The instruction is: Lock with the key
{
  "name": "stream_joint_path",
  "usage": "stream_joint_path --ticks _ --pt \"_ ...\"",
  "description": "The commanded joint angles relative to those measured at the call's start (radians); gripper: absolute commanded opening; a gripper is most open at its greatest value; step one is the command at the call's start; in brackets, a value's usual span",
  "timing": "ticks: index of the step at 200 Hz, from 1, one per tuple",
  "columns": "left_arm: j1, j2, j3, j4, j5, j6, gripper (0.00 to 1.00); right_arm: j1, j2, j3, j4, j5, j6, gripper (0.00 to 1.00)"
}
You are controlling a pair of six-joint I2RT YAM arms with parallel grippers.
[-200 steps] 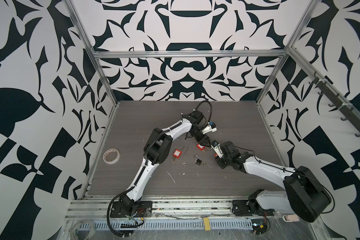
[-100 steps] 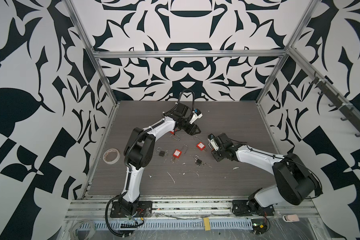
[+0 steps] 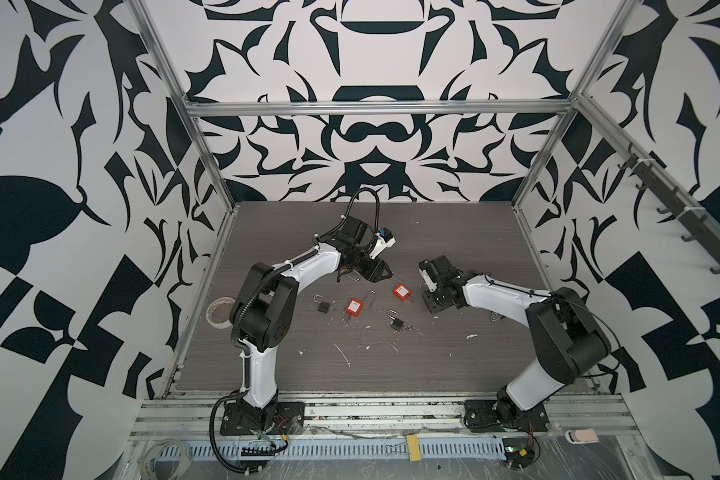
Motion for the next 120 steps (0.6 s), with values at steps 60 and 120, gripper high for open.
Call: stream_joint_path --ticks 60,120 --pt "0.019 -0.093 -0.062 0.001 -0.009 0.002 0.51 -0.006 0.036 0.081 -0.085 0.013 0.047 0.54" --pt "0.025 -0.144 -0.112 -0.004 -0.032 0.003 0.50 -0.012 0.064 0.125 -0.160 -0.009 0.092 0.43"
